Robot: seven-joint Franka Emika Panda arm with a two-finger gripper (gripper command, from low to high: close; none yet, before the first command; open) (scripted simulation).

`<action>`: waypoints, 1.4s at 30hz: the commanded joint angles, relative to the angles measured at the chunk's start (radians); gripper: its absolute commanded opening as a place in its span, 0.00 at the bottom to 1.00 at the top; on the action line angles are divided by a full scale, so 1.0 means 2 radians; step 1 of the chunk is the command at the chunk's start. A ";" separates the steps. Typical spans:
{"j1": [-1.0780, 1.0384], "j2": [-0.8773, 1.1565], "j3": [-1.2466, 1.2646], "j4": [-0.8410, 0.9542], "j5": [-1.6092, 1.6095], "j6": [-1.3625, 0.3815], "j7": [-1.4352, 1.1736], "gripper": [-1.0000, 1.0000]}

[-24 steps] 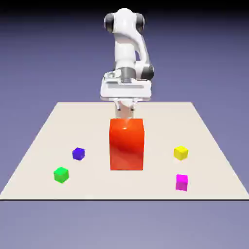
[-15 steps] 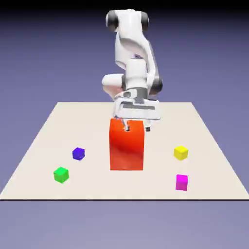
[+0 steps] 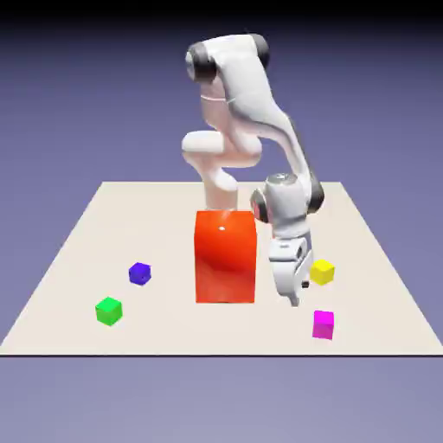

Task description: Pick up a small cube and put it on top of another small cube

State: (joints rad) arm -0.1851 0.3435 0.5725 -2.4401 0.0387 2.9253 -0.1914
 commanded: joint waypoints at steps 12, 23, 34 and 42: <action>0.078 0.133 -0.058 0.055 -0.029 0.059 -0.021 0.00; -0.052 -0.002 -0.081 -0.002 0.086 -0.008 -0.038 0.00; -0.134 -0.079 -0.280 -0.035 0.246 -0.015 -0.036 0.00; -0.190 -0.046 -0.289 -0.020 0.343 0.015 -0.085 0.00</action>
State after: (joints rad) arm -0.5644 0.2520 -0.0051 -2.4798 0.7253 2.9549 -0.3602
